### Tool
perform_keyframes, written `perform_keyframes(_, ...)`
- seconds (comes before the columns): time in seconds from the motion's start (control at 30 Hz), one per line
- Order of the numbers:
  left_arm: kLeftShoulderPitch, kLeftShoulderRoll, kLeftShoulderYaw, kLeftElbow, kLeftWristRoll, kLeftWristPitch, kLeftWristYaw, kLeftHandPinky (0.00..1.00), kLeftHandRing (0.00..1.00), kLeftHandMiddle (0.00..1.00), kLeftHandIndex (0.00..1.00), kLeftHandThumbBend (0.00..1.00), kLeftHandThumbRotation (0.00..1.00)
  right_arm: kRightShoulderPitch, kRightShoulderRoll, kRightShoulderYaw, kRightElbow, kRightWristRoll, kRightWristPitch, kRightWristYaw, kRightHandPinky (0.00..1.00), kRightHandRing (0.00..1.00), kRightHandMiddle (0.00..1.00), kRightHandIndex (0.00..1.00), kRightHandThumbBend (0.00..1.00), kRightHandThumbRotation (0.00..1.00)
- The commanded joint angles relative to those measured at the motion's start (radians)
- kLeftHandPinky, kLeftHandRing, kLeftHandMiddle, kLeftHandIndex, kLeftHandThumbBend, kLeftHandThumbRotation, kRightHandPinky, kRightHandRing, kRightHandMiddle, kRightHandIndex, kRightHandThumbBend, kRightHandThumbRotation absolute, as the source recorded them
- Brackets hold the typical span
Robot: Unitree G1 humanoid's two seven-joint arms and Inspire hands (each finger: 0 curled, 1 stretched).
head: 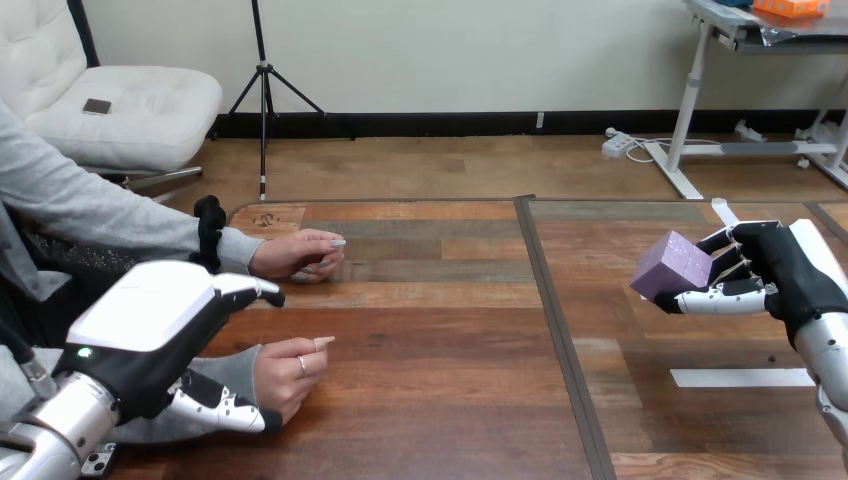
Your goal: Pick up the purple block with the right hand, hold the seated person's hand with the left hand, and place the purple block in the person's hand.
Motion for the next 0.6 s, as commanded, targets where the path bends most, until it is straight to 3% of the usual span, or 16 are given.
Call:
perform_keyframes(0.0, -0.085, 0.037, -0.027, 0.051, 0.008, 0.001, 0.025, 0.75, 0.81, 0.83, 0.78, 1.00, 0.40, -0.043, 0.004, -0.023, -0.055, 0.019, -0.021, 0.002, 0.35, 0.39, 0.43, 0.45, 0.87, 0.00)
perform_keyframes(0.37, -0.143, 0.055, -0.083, 0.149, 0.027, -0.004, 0.038, 0.76, 0.81, 0.83, 0.79, 1.00, 0.41, -0.047, -0.001, -0.017, -0.052, 0.010, -0.023, -0.002, 0.36, 0.40, 0.43, 0.45, 0.86, 0.00)
perform_keyframes(0.57, -0.175, 0.057, -0.110, 0.213, 0.035, -0.002, 0.056, 0.76, 0.81, 0.82, 0.79, 1.00, 0.37, -0.050, -0.002, -0.015, -0.050, 0.006, -0.017, -0.004, 0.36, 0.40, 0.44, 0.45, 0.86, 0.00)
